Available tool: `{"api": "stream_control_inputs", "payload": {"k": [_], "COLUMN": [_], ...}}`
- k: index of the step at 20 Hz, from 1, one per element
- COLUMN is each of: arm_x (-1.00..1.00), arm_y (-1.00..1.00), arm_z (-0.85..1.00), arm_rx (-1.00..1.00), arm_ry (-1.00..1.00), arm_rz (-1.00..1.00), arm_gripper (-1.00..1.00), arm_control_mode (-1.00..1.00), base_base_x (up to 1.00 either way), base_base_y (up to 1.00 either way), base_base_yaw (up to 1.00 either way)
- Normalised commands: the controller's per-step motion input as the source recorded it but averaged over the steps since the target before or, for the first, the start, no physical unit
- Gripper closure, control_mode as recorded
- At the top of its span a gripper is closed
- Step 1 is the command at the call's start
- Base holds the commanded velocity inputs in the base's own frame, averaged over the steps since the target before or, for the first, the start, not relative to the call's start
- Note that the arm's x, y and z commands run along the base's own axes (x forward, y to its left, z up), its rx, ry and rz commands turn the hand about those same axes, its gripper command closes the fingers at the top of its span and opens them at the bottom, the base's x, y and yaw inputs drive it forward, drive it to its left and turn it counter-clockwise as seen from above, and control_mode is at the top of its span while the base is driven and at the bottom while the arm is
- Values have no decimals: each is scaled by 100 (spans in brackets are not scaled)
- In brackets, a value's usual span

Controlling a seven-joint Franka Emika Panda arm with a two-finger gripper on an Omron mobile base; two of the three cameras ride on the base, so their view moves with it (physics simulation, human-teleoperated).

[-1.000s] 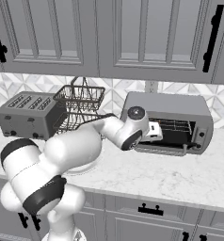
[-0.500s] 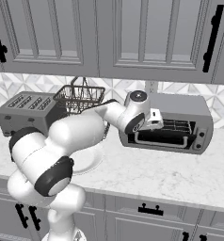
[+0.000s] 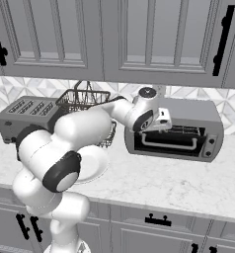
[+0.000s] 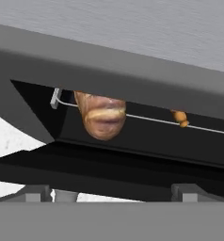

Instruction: Pick up the kebab skewer and baguette bread, and place them inside the toaster oven. Close the toaster oven door and start by setting the timer.

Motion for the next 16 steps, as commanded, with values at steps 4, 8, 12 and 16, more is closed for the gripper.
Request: {"api": "stream_control_inputs", "payload": {"k": [4, 8, 12, 16], "arm_x": [1, 25, 18, 4], "arm_y": [3, 7, 9, 8], "arm_z": [-46, -50, -46, -48], "arm_rx": [0, 0, 0, 0], "arm_ry": [-9, -13, -10, -3], "arm_rz": [-2, -10, -15, -16], "arm_gripper": [-100, -100, -100, -100], "arm_control_mode": [-100, -100, -100, -100], "base_base_x": [0, 0, 0, 0], "base_base_y": [0, 0, 0, 0], "base_base_yaw": [0, 0, 0, 0]}}
